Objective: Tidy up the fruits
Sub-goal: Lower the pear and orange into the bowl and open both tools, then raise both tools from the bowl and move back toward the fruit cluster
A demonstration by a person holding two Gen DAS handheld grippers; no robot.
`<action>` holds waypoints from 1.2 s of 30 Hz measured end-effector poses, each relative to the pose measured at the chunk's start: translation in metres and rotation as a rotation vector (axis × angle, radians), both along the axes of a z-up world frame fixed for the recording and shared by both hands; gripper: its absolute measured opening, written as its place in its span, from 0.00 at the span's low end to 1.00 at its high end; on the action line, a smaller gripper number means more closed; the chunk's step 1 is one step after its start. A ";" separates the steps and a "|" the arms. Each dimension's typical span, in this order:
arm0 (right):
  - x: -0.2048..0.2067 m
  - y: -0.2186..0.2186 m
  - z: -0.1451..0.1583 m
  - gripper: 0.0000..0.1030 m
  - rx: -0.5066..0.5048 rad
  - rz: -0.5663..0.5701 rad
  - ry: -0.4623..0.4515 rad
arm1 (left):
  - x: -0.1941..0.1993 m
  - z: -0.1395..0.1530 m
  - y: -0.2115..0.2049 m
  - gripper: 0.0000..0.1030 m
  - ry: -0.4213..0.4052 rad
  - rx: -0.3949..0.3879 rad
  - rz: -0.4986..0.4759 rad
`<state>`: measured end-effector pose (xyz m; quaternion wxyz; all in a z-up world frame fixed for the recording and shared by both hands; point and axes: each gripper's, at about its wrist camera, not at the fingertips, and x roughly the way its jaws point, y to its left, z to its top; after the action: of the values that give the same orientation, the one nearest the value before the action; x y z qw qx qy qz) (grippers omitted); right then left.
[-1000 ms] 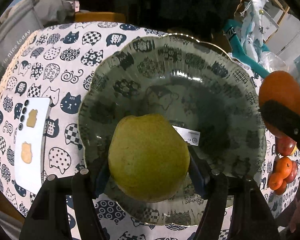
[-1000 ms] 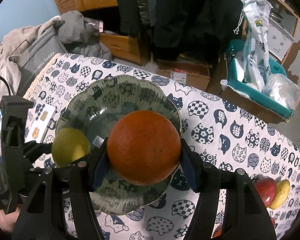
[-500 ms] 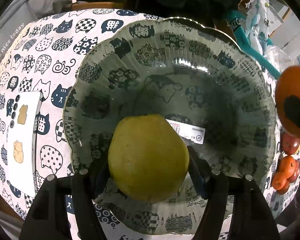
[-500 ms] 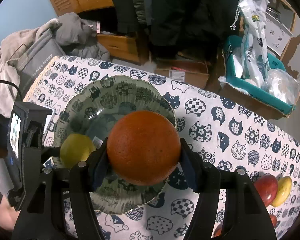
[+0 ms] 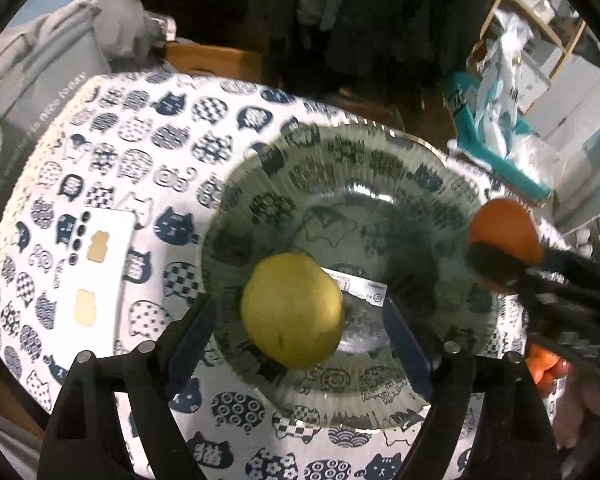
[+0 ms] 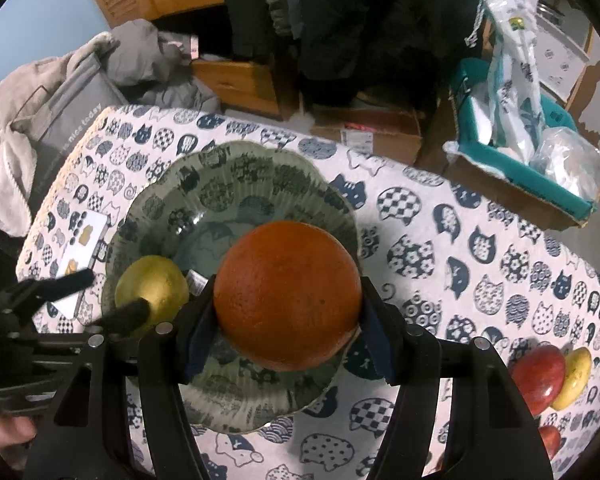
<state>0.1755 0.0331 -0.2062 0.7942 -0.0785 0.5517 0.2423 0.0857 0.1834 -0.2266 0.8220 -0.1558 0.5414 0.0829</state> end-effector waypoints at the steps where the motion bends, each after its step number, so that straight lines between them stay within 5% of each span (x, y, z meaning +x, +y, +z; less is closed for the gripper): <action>1: -0.001 0.003 -0.003 0.63 -0.007 0.007 0.006 | -0.003 0.004 0.003 0.83 -0.008 0.000 0.008; 36: -0.037 0.062 -0.068 0.66 -0.162 0.177 0.157 | -0.037 0.006 0.038 0.83 0.002 0.036 0.095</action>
<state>0.1383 0.0947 -0.2742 0.7152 -0.1716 0.6208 0.2715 0.0484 0.2212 -0.2207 0.8194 -0.1664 0.5325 0.1318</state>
